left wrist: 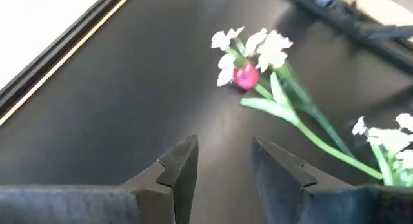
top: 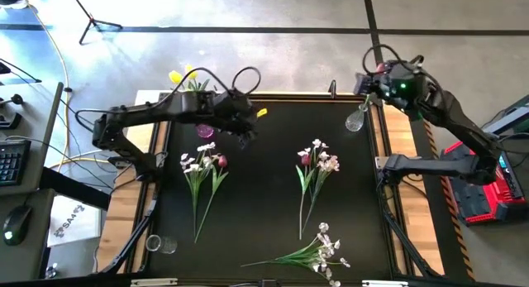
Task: Sort flowers into vase by color
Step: Put the left red flower into the top transparent vase
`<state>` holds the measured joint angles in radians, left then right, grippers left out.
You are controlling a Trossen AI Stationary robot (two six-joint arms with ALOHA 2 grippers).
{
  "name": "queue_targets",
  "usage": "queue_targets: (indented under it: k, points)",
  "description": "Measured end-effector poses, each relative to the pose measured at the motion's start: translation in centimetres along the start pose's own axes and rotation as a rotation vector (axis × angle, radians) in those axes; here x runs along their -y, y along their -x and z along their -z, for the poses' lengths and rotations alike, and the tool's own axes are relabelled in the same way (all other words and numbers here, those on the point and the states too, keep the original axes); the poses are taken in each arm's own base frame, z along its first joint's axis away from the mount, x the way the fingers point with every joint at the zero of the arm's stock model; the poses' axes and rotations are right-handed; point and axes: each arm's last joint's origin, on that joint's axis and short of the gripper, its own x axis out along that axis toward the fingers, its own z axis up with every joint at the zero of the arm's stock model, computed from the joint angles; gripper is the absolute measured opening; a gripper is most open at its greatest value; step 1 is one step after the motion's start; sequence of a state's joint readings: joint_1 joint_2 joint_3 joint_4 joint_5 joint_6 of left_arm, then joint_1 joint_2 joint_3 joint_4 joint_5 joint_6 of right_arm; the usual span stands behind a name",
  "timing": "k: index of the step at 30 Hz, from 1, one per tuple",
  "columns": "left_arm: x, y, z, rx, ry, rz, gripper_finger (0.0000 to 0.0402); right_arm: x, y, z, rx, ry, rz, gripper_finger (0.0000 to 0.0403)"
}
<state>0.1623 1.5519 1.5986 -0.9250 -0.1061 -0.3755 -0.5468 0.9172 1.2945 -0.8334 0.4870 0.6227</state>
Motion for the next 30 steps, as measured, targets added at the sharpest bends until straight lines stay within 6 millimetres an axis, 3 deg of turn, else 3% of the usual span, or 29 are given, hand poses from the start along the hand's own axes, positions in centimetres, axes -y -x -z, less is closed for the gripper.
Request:
queue_targets:
  k: [6,14,17,22,30]
  points:
    - [2.1,0.5,3.5,-0.173,0.061,-0.082,0.0133,-2.7,0.5,-0.2,-0.002,0.047,-0.315,0.0206]
    - [3.3,-3.7,10.5,-0.367,0.247,-0.202,0.0133,-4.9,-1.0,1.6,-0.109,0.122,-0.339,0.0202]
    - [2.9,-5.8,12.7,-0.382,0.306,-0.208,0.0133,-5.8,-1.7,2.4,-0.146,0.150,-0.346,0.0201]
    - [0.9,-8.8,14.6,-0.362,0.393,-0.230,0.0133,-6.9,-2.6,3.4,-0.186,0.181,-0.346,0.0201]
    - [-1.8,-10.6,17.6,-0.446,0.459,-0.317,0.0125,-7.3,-2.5,3.8,-0.217,0.187,-0.381,0.0201]
